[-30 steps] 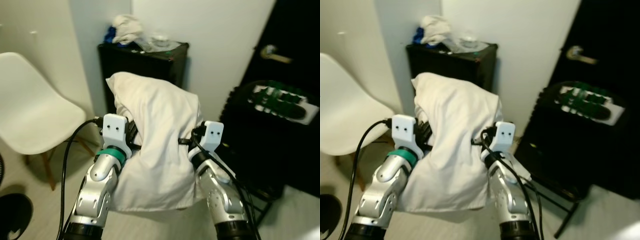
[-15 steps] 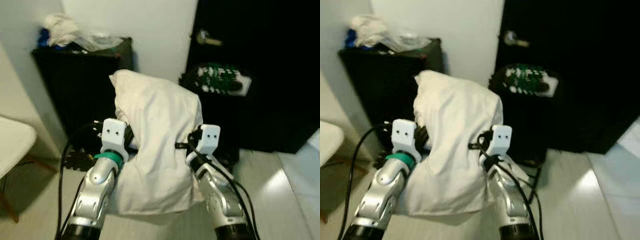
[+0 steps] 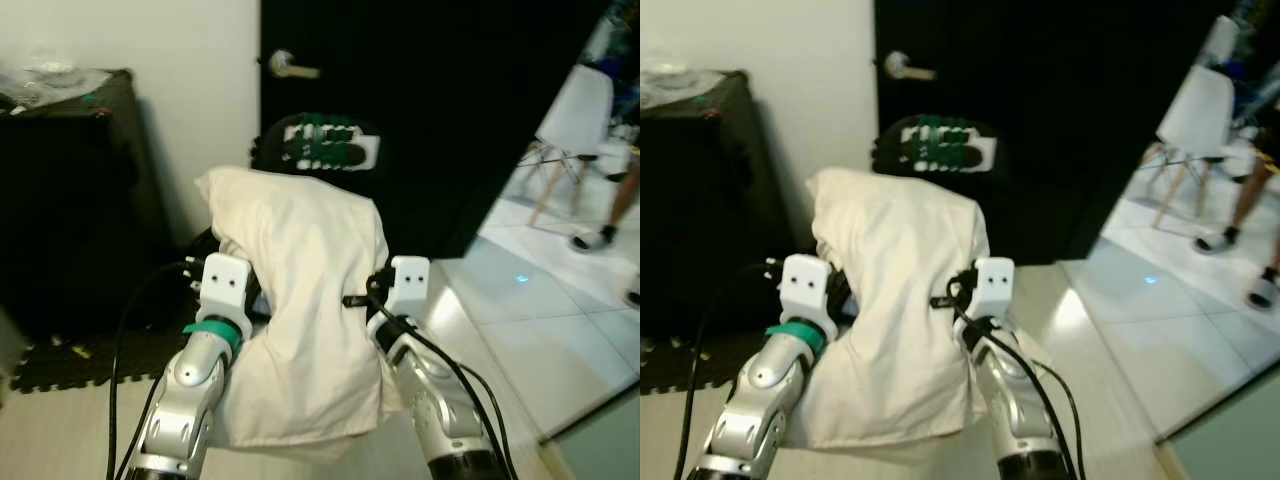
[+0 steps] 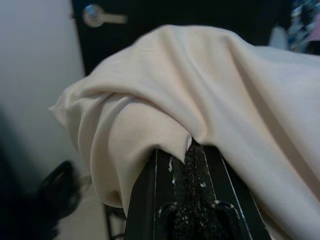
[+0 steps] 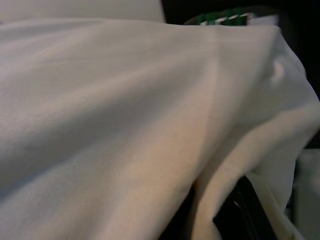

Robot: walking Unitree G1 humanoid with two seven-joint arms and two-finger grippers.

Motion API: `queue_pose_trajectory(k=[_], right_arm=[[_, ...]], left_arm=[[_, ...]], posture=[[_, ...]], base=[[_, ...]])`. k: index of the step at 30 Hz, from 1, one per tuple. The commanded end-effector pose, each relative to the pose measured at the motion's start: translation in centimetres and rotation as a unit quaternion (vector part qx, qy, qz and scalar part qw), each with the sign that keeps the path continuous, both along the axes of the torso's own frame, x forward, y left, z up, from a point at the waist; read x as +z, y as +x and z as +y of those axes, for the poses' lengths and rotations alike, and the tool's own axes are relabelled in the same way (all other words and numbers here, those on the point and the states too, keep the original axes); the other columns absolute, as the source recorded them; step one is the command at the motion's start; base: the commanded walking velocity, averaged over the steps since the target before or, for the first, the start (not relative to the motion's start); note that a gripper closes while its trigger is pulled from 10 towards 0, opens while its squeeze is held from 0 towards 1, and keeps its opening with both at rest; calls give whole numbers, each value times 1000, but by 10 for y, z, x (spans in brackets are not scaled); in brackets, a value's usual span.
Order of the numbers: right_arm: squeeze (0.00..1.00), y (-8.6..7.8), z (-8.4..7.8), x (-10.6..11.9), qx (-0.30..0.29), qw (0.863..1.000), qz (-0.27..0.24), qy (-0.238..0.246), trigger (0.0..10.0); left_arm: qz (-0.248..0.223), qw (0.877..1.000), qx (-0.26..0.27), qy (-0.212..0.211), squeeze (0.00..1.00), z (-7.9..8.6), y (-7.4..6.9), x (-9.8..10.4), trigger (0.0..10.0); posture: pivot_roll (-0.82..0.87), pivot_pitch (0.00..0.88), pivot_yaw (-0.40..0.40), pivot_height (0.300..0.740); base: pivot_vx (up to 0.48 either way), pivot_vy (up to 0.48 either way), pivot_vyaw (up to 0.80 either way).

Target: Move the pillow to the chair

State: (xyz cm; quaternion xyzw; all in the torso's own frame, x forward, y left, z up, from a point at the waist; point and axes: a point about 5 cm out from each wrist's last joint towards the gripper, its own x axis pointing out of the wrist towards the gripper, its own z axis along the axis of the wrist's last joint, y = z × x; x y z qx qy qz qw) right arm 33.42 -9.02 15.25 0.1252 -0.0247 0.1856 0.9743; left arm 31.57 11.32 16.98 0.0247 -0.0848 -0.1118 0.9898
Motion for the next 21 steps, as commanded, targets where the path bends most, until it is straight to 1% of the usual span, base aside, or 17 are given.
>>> queue_pose_trajectory(k=[1,5,10,21], right_arm=[[0,-4,23,12,56,998,-33,-3,10000],[0,-4,23,12,57,998,-36,-1,10000],[0,-4,22,12,54,998,-38,0,10000],[0,-5,21,10,46,998,-36,-2,10000]], left_arm=[[-24,999,-27,4,0,-13,-5,6,10000],[-23,999,-25,1,0,-12,-5,6,10000],[-22,999,-29,0,0,-14,-5,6,10000],[-28,998,-44,-21,0,-16,-5,11,10000]], posture=[[35,38,-16,740],[34,40,-11,740],[33,38,-2,740],[30,35,15,740]], base=[[0,0,-800],[0,0,-731],[0,0,0],[0,0,0]])
